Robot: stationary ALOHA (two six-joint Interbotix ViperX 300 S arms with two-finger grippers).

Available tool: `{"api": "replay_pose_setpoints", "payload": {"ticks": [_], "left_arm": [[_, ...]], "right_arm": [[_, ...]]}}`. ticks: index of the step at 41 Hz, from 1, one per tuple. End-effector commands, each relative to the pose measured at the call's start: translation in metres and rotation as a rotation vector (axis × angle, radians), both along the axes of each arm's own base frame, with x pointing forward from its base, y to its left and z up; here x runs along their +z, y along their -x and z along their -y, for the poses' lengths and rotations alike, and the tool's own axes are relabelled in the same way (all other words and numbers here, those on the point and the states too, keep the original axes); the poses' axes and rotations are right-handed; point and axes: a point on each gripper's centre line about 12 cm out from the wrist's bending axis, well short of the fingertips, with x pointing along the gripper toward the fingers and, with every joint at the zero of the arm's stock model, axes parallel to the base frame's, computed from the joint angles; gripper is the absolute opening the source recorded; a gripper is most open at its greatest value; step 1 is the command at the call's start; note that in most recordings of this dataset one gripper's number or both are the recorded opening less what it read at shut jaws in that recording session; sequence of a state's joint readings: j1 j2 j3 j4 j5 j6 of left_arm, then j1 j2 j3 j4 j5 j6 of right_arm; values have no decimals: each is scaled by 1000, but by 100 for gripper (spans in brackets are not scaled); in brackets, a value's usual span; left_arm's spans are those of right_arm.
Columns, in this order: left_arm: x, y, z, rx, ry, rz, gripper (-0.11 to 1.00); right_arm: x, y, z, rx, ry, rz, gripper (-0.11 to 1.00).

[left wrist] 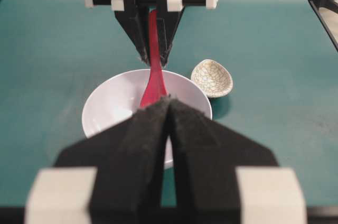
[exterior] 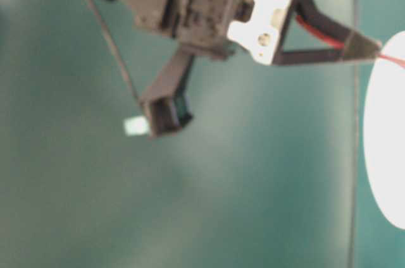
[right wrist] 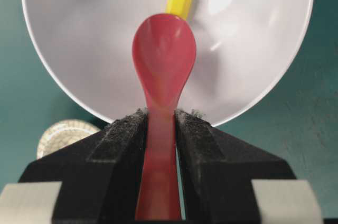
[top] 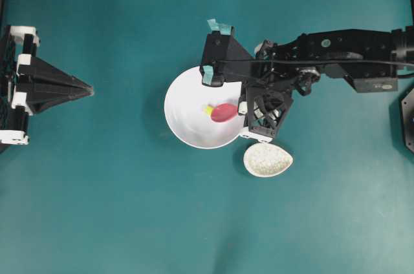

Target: Scoop the yellow hexagonal prism block from the bowl with a spoon using the right arm.

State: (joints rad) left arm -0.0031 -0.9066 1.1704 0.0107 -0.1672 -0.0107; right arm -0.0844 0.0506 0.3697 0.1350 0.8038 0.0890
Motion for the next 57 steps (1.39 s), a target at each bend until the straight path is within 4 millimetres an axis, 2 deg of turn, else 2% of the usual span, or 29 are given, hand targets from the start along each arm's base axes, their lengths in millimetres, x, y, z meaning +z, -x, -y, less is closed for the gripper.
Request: {"api": "replay_pose_setpoints", "payload": {"ticks": [1,8,23,36,47,57], "left_arm": [[6,-2,0,-1,-3,18,-1],[6,-2,0,-2,-3,18,-1],[6,-2,0,-2,-3,18,-1],[6,-2,0,-1,-3,18,-1],[5,-2,0,-2,-3,15,-1],[5,-2,0,-2,-3,15,-1]], "right_arm": [[4,-4,0,-2,1,18,24],[-3,-8,1,1,5,28,24],[-1,-21,4,-3,29,132,24],[-9,-28,7,-15,60,232,24],[-15,-25,8,-31,71,302,24],[-2,-19,9,-41,83,397,24]]}}
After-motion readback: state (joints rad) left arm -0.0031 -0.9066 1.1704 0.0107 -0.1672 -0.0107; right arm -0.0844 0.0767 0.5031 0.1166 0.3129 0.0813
